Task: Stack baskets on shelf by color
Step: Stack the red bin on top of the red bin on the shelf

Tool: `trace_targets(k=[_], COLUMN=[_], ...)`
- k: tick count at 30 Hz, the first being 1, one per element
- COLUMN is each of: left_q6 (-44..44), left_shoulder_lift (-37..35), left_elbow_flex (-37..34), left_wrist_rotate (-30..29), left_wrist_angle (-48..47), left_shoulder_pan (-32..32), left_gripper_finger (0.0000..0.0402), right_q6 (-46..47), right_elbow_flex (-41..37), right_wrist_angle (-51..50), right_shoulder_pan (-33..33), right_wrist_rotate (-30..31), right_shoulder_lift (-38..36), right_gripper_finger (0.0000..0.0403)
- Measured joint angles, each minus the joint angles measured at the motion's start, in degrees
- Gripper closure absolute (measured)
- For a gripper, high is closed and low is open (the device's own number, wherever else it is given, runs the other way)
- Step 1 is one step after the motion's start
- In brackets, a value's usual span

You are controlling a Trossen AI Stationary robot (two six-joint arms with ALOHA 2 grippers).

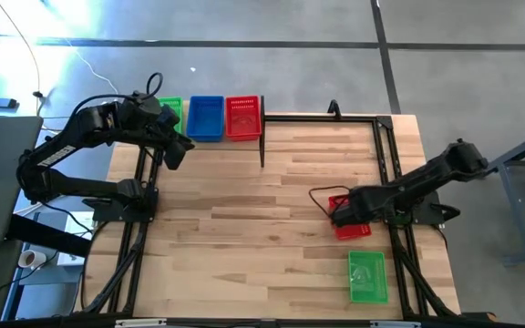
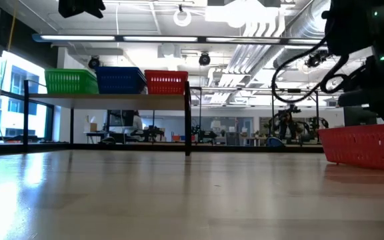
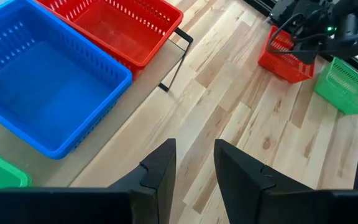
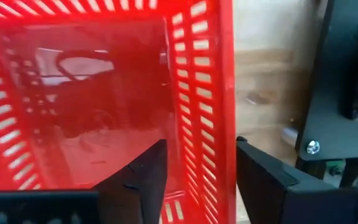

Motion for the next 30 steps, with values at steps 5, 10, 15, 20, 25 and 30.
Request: trace_targets(k=[5, 10, 15, 20, 25, 30], left_q6=[0.0, 0.0, 0.1, 0.1, 2.3, 3.1], left_shoulder_lift=[0.0, -0.1, -0.1, -0.1, -0.1, -0.1], left_elbow_flex=[0.0, 0.0, 0.0, 0.0, 0.0, 0.0], left_wrist_rotate=[0.2, 0.2, 0.2, 0.2, 0.1, 0.0], left_wrist_angle=[0.0, 0.0, 0.0, 0.0, 0.0, 0.0], left_shoulder_pan=[0.0, 0.0, 0.0, 0.0, 0.0, 0.0], left_gripper_finger=[0.03, 0.03, 0.03, 0.03, 0.03, 0.03], right_q6=[1.1, 1.7, 4.2, 6.0, 8.5, 10.1], right_elbow_flex=[0.0, 0.7, 3.5, 8.2, 12.6, 17.3], right_wrist_angle=[0.7, 2.0, 2.0, 2.4, 2.6, 2.8], right_shoulder_pan=[0.0, 0.0, 0.0, 0.0, 0.0, -0.4], right_wrist_rotate=[-2.6, -2.7, -1.0, 3.2, 8.1, 13.8], right_shoulder_lift=[1.6, 0.8, 0.3, 0.2, 0.2, 0.2], right_gripper_finger=[0.0301, 0.0389, 0.0394, 0.0401, 0.0403, 0.0403])
